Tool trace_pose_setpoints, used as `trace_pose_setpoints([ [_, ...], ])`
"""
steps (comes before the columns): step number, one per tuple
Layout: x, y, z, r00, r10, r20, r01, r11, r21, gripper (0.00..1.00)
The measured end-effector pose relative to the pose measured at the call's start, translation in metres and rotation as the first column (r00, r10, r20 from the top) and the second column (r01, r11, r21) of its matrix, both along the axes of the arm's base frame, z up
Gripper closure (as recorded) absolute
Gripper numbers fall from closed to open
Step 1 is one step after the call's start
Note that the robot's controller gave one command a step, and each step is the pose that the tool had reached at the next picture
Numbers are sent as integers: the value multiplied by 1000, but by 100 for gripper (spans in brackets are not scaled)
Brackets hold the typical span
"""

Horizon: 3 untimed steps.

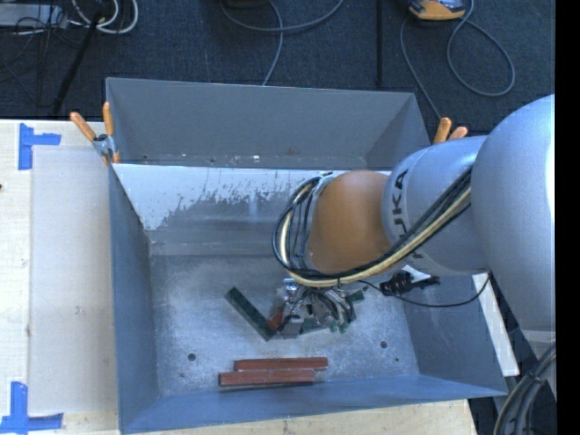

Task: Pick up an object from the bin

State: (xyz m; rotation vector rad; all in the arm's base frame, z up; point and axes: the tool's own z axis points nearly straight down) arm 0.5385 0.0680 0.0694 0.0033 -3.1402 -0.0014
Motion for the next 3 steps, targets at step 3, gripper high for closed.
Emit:
trace_pose_setpoints([
  [3,-41,-132,135,1000,-19,10,19,1000,-2,100],
])
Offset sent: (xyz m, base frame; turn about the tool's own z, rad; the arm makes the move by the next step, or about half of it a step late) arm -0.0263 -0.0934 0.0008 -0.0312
